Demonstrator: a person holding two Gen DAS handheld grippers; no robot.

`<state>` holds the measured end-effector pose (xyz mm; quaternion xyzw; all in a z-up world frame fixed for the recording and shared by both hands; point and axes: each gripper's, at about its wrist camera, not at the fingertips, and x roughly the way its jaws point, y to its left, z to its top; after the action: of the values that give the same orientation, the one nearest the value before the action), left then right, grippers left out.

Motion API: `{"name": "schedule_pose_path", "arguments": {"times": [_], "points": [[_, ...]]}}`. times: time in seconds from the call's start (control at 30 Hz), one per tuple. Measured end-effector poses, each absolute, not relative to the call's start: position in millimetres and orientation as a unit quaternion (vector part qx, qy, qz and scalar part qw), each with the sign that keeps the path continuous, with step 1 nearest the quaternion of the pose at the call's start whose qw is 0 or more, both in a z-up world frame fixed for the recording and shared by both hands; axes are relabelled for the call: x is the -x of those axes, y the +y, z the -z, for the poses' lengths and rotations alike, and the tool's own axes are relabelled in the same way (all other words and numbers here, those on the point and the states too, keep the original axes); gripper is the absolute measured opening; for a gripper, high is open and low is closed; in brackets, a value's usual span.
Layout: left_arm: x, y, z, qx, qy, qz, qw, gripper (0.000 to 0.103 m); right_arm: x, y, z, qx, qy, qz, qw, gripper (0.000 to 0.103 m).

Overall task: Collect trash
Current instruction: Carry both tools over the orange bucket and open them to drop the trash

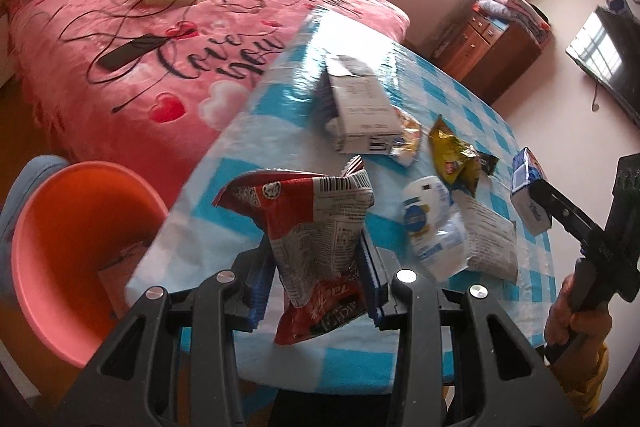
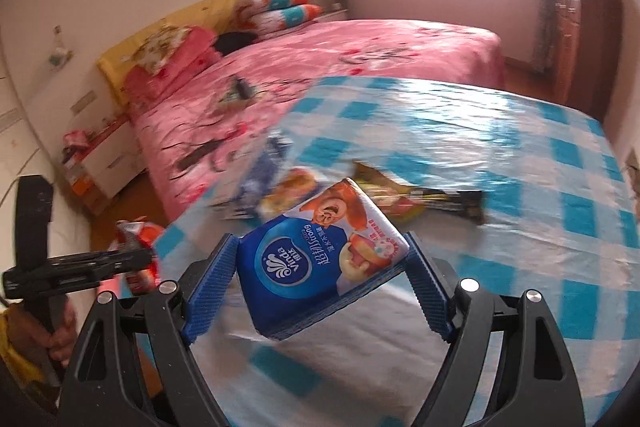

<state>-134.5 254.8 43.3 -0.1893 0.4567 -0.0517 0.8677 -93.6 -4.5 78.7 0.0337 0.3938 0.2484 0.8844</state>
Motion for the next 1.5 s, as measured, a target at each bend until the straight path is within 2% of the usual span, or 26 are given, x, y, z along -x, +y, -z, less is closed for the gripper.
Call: {"name": "schedule_pose_path", "arguments": {"times": [0.53,0.97,1.0,1.07,1.17,1.5], "points": [[172.5,344.8,-24.3,0.244,0.441,-0.028,0.864,0.039,125.8,167.9,-63.0,0.064,0.417,-0.392,0.818,0.082],[197.9,421.7,17.4,0.284,0.456,-0.123,0.835,0.04,130.3,282.1,-41.3,0.114,0.421,-0.465,0.771,0.084],[198.7,425.1,20.5,0.287,0.458,-0.128,0.832,0.041,127.9,286.6,-38.0,0.112,0.425,-0.468,0.767,0.086],[200.0,431.2,25.5,0.286,0.46,-0.142,0.828,0.053,121.9,293.9,-31.3,0.092,0.432,-0.473,0.762,0.089],[201.7,434.3,24.3,0.268,0.454,-0.165,0.834,0.062,115.1,291.4,-29.5,0.052,0.442,-0.478,0.757,0.089],[201.8,434.7,17.9,0.261,0.441,-0.169,0.842,0.07,108.5,249.7,-47.1,0.013,0.432,-0.437,0.789,0.09]]}}
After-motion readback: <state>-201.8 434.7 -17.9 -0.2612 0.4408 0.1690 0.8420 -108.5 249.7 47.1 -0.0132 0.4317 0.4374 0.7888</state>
